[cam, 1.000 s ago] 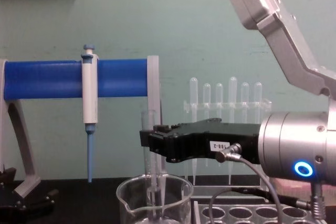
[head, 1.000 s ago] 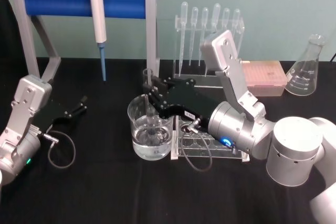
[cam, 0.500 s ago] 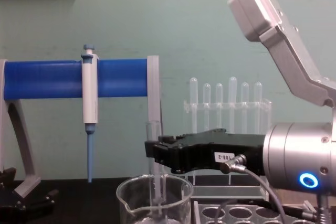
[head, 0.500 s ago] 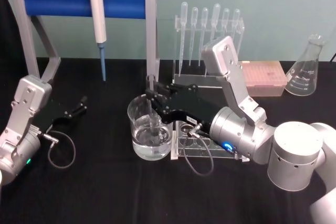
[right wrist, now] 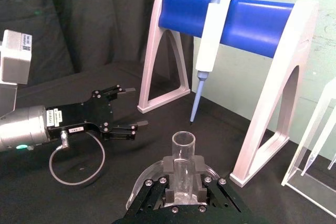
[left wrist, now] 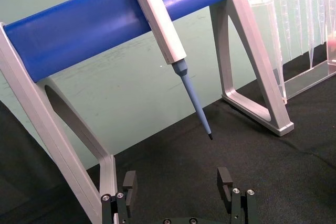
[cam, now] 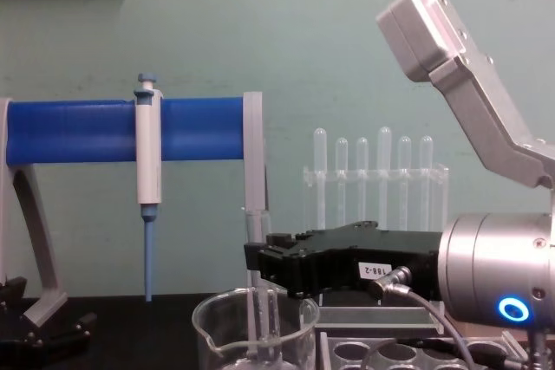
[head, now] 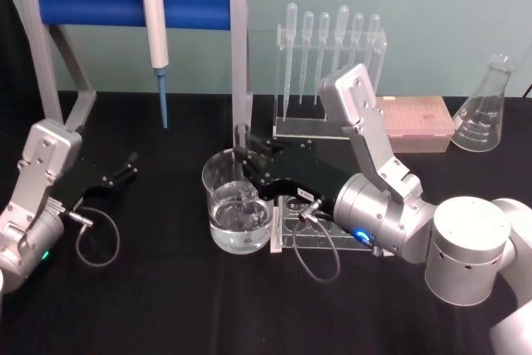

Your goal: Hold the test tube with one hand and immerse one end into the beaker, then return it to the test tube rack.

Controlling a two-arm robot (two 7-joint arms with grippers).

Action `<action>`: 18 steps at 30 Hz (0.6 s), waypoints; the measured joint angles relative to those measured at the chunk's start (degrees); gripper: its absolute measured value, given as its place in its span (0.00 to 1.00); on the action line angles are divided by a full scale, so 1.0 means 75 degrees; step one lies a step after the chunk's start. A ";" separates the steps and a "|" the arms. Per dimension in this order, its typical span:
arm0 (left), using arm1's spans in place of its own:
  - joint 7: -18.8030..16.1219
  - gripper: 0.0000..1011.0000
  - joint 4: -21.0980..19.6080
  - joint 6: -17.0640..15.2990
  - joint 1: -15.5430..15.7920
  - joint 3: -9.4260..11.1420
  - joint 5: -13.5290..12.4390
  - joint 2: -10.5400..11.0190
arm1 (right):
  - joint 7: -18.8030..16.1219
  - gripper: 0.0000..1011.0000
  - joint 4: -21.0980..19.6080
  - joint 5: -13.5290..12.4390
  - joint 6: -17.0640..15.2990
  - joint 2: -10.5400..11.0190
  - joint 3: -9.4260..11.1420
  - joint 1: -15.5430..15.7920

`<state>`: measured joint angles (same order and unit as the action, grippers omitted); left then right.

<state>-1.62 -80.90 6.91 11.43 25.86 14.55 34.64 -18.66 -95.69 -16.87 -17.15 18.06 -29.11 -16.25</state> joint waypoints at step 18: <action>0.0000 0.99 0.0000 0.0000 -0.0001 0.0000 0.0000 0.0000 | -0.0153 0.22 0.0085 0.0090 0.0100 -0.0117 0.0047 0.0037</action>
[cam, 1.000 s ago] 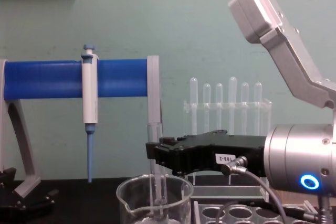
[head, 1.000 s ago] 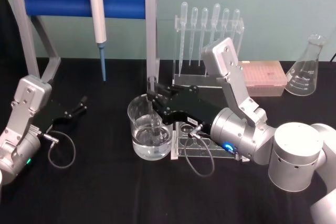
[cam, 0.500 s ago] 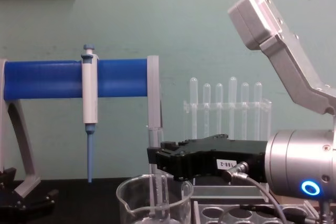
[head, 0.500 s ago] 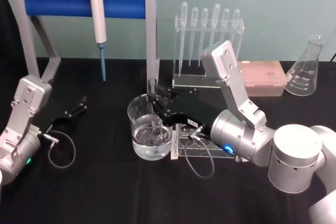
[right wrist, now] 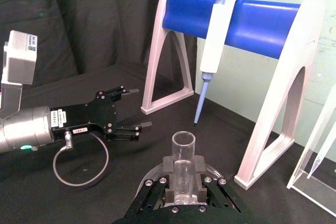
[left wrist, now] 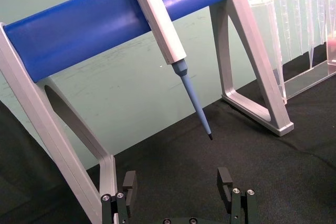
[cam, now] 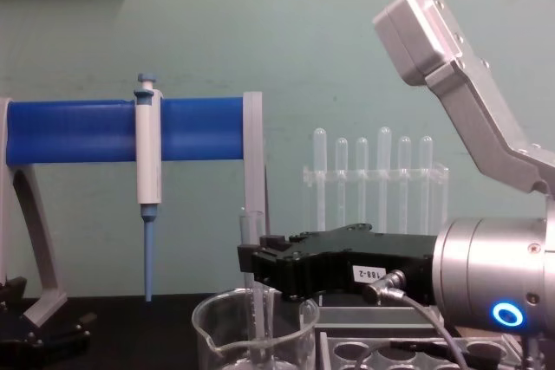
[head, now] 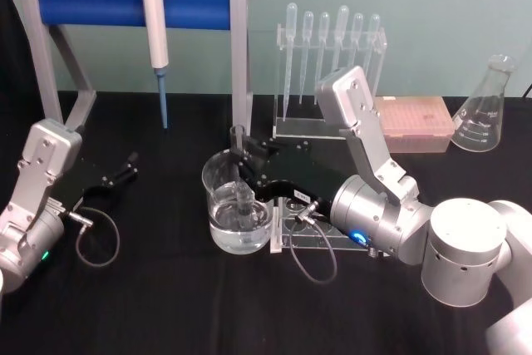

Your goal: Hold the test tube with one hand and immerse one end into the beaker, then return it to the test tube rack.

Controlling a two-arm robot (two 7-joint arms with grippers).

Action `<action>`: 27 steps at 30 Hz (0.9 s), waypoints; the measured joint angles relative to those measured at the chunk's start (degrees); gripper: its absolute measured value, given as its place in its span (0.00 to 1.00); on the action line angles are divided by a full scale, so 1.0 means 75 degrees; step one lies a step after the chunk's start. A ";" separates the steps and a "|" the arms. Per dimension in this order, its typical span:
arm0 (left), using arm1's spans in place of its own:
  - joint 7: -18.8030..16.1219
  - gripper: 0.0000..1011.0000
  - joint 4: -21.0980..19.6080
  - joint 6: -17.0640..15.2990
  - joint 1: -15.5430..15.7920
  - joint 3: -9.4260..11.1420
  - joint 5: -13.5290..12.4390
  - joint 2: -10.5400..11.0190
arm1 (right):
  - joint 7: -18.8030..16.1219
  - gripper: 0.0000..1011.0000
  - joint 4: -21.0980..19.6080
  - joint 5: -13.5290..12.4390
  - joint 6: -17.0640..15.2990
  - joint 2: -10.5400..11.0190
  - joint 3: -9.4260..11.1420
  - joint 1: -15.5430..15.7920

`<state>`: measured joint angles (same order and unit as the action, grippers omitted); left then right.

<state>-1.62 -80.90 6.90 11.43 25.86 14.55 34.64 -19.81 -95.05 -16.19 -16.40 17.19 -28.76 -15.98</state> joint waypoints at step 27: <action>0.0000 0.99 0.0000 0.0000 0.0001 0.0000 0.0000 0.0000 | 0.0001 0.22 -0.0002 0.0000 -0.0002 0.0007 -0.0008 -0.0008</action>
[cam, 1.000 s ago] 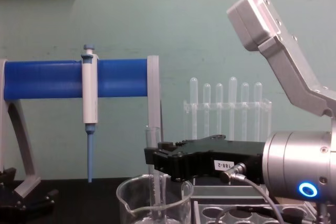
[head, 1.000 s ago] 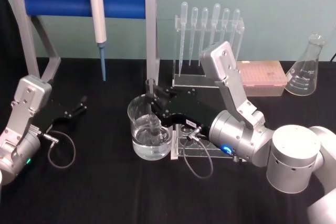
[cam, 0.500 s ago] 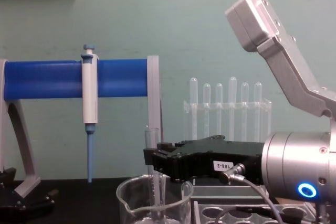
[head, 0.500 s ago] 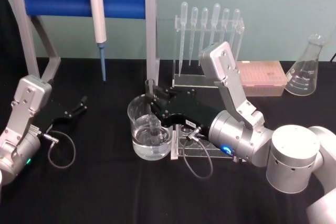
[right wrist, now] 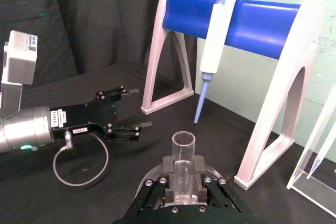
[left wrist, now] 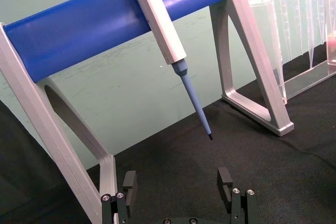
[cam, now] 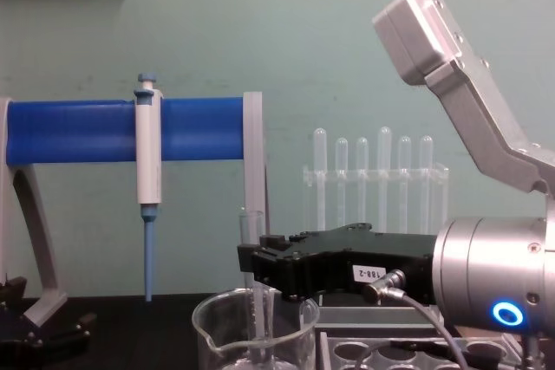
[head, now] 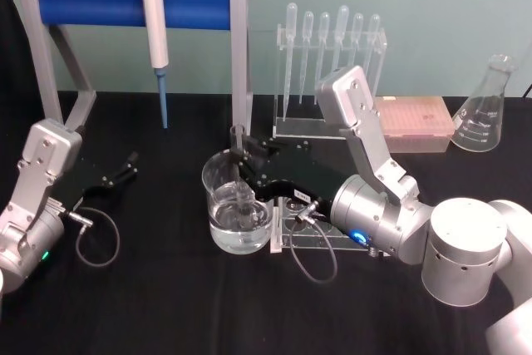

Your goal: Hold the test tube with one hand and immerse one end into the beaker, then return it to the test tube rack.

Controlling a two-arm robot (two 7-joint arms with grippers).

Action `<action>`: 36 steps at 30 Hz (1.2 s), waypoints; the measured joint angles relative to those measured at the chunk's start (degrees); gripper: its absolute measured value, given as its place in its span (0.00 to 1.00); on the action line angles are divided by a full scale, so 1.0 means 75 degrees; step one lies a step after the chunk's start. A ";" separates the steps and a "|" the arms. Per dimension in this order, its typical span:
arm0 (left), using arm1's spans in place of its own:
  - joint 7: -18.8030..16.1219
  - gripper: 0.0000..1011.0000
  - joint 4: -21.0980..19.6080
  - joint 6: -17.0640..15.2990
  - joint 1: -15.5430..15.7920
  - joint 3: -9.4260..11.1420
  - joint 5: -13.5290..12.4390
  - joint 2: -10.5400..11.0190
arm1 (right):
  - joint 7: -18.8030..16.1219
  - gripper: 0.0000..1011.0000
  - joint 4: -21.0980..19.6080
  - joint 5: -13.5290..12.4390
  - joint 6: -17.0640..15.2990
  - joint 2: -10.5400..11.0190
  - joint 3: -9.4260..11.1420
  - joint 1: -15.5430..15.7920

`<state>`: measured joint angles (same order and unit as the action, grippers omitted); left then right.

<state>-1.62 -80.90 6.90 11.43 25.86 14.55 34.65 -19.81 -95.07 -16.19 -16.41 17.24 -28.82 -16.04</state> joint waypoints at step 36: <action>0.0000 0.99 0.0000 0.0000 0.0000 -0.0001 0.0000 0.0000 | 0.0005 0.22 0.0000 -0.0009 0.0000 0.0000 0.0000 0.0000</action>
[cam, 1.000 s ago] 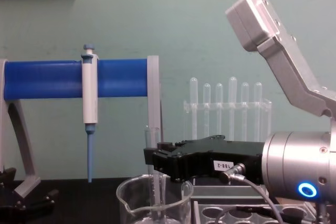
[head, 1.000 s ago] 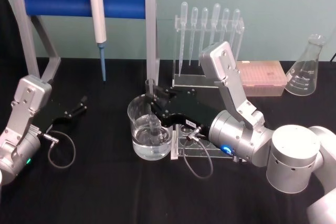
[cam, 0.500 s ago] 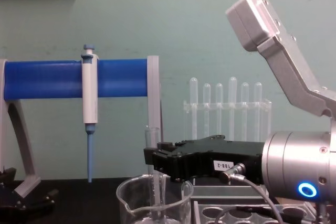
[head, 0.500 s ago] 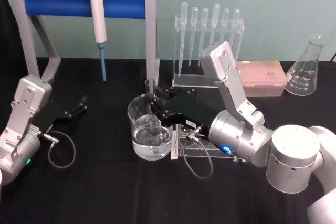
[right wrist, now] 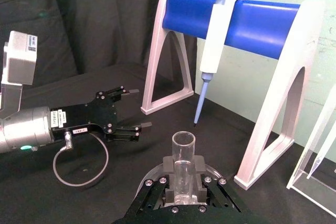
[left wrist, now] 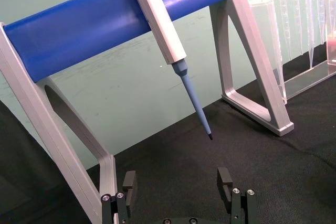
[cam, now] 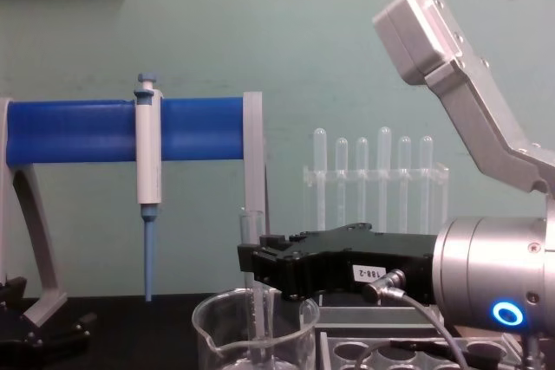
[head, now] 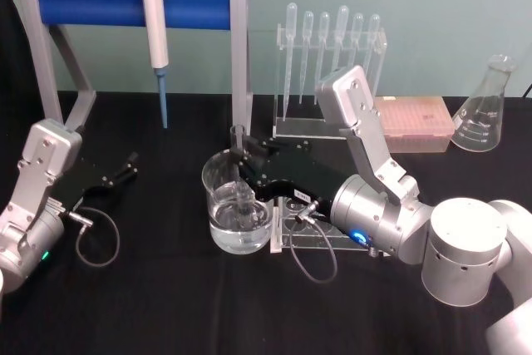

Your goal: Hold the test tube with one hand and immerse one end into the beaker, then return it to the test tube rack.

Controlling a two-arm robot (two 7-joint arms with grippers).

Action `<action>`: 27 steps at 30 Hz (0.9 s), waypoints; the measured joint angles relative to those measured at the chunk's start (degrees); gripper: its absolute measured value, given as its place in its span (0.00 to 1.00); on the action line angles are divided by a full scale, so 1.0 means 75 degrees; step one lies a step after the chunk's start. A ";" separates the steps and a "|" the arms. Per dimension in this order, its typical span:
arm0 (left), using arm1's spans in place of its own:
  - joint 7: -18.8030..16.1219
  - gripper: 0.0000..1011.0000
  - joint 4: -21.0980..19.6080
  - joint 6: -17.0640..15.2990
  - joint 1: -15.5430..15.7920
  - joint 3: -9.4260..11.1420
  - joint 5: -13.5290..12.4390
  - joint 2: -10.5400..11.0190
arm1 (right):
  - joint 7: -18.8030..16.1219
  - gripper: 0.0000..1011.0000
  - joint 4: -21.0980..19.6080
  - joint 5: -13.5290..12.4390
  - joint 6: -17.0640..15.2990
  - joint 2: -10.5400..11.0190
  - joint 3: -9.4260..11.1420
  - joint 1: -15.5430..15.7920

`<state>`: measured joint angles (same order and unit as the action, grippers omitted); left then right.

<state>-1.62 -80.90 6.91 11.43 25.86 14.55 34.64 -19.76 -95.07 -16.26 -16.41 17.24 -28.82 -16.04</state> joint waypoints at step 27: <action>0.0000 0.99 0.0000 0.0000 0.0000 0.0000 0.0000 0.0001 | 0.0000 0.22 0.0000 0.0001 0.0000 0.0000 0.0000 0.0000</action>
<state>-1.62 -80.90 6.90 11.43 25.86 14.55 34.65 -19.77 -95.07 -16.25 -16.41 17.24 -28.82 -16.04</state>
